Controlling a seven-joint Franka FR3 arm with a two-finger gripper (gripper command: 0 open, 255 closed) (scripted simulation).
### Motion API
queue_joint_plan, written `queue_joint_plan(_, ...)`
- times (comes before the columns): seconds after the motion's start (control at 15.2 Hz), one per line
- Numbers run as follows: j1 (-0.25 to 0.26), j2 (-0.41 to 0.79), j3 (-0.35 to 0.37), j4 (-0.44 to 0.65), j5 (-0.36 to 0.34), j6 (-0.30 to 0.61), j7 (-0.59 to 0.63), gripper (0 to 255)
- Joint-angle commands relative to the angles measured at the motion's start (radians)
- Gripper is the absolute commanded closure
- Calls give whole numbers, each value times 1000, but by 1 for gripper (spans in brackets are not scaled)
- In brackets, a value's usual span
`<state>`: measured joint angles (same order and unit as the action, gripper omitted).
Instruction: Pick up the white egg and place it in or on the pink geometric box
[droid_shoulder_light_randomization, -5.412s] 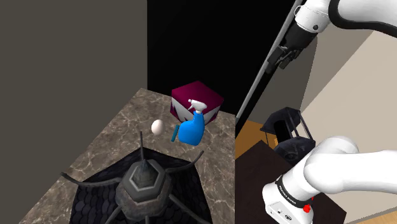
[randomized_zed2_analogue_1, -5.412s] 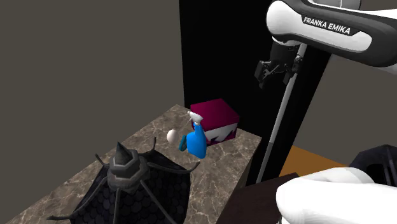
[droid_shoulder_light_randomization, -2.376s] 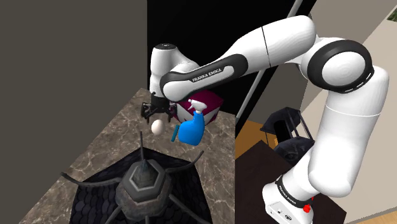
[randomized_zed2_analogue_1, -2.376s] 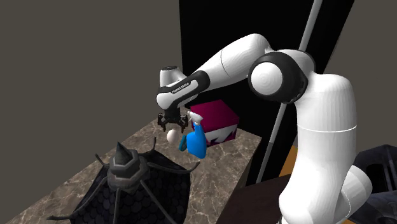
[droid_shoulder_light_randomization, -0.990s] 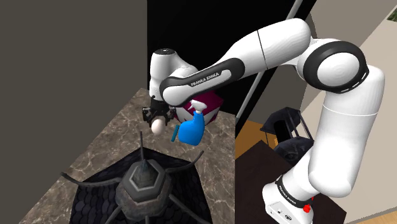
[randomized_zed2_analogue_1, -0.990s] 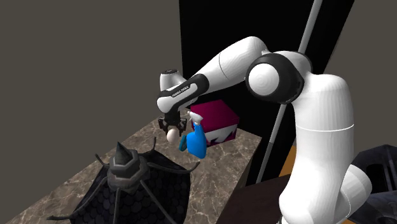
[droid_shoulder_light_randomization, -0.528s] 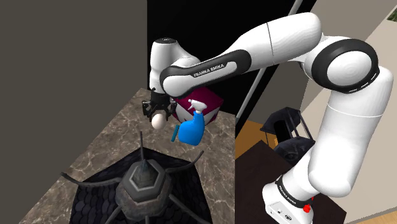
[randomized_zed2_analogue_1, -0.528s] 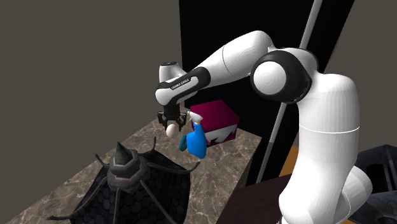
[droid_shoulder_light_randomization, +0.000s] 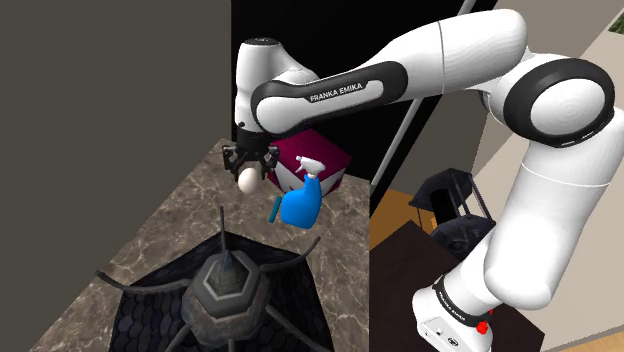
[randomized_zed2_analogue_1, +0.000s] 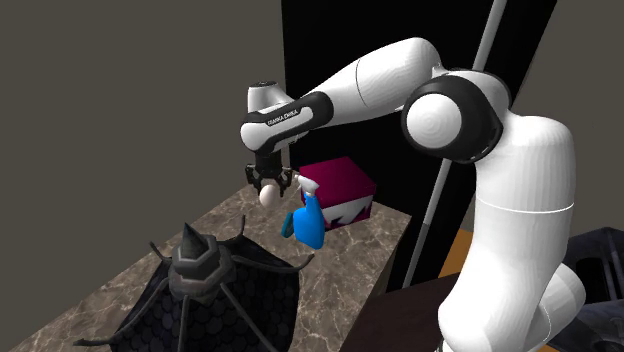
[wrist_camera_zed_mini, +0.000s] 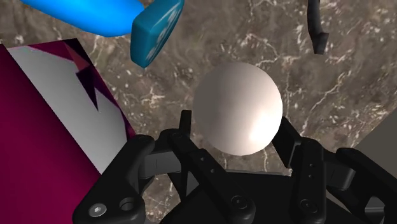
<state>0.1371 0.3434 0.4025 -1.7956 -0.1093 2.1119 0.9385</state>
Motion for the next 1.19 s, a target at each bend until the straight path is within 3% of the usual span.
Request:
queue_joint_plan(0.0,-2,-13,2,13,6,-25,-4,255)
queue_joint_plan(1.12,-7,-75,15,162,37,-231,-19,255)
